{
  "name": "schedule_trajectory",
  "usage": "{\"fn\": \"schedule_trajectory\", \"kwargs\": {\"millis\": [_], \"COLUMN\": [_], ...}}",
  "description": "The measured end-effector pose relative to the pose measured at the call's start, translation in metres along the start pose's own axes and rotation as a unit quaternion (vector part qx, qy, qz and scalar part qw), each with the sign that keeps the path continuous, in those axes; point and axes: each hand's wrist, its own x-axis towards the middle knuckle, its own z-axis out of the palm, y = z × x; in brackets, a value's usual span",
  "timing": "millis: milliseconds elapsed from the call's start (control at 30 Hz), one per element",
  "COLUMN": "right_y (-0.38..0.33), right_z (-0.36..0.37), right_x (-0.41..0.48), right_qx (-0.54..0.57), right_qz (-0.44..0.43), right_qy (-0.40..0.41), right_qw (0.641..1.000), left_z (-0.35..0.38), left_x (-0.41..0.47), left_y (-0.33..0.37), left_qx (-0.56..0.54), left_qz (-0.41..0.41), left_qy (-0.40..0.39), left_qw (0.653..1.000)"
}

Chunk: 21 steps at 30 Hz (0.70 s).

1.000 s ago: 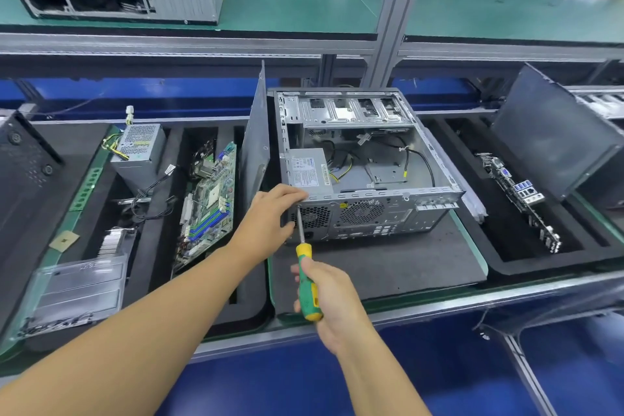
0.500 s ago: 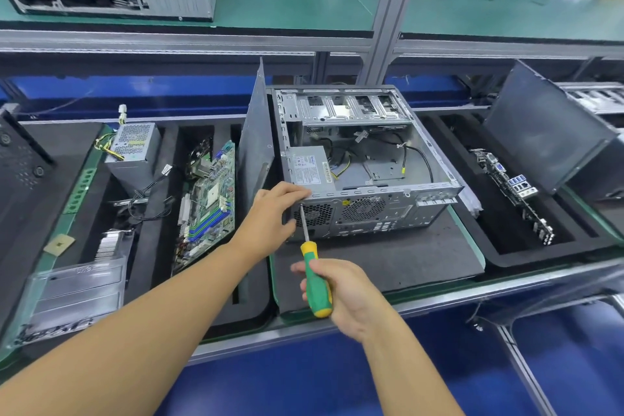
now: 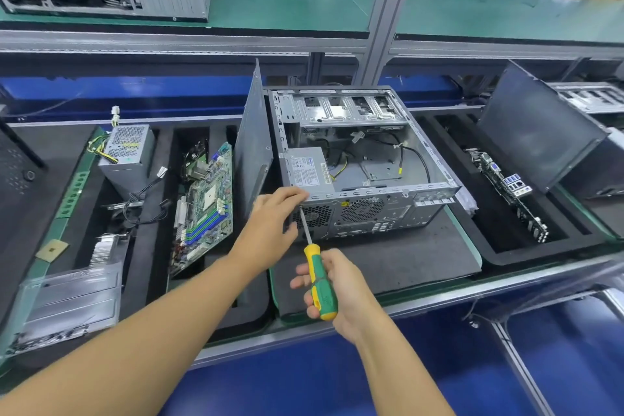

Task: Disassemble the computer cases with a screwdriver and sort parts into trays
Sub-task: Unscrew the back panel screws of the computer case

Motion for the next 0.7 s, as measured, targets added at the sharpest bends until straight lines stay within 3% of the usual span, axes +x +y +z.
{"fn": "schedule_trajectory", "kwargs": {"millis": [67,133,167,233,300,400,567,700], "right_y": [0.003,0.009,0.012,0.016,0.018,0.017,0.027,0.036], "right_z": [-0.003,-0.002,0.000,0.004,0.010,0.017,0.009,0.019], "right_x": [-0.002,-0.003,-0.004,-0.004,-0.006,-0.013,-0.030,-0.040], "right_qx": [-0.002,-0.045,-0.077,-0.120,-0.123,-0.078,0.115,0.166], "right_qz": [-0.020,-0.072,-0.100,-0.140,-0.153,-0.119,0.012,-0.024], "right_qy": [0.001,0.035,0.062,0.110,0.114,0.095,-0.010,0.009], "right_qw": [1.000,0.996,0.990,0.977,0.974,0.985,0.993,0.986], "left_z": [0.009,0.014,0.015,0.014,0.008,0.003,0.003,-0.001], "left_x": [-0.016,-0.027,-0.028,-0.026,-0.020,-0.016,-0.022,-0.024], "left_y": [0.008,0.019,0.026,0.029,0.029,0.026,0.024,0.030], "left_qx": [-0.016,-0.147,-0.259,-0.442,-0.506,-0.526,-0.570,-0.638], "left_qz": [-0.043,-0.199,-0.291,-0.384,-0.398,-0.411,-0.426,-0.414], "left_qy": [0.101,0.115,0.061,-0.046,-0.075,-0.073,-0.065,-0.061], "left_qw": [0.994,0.962,0.919,0.809,0.762,0.741,0.700,0.646]}}
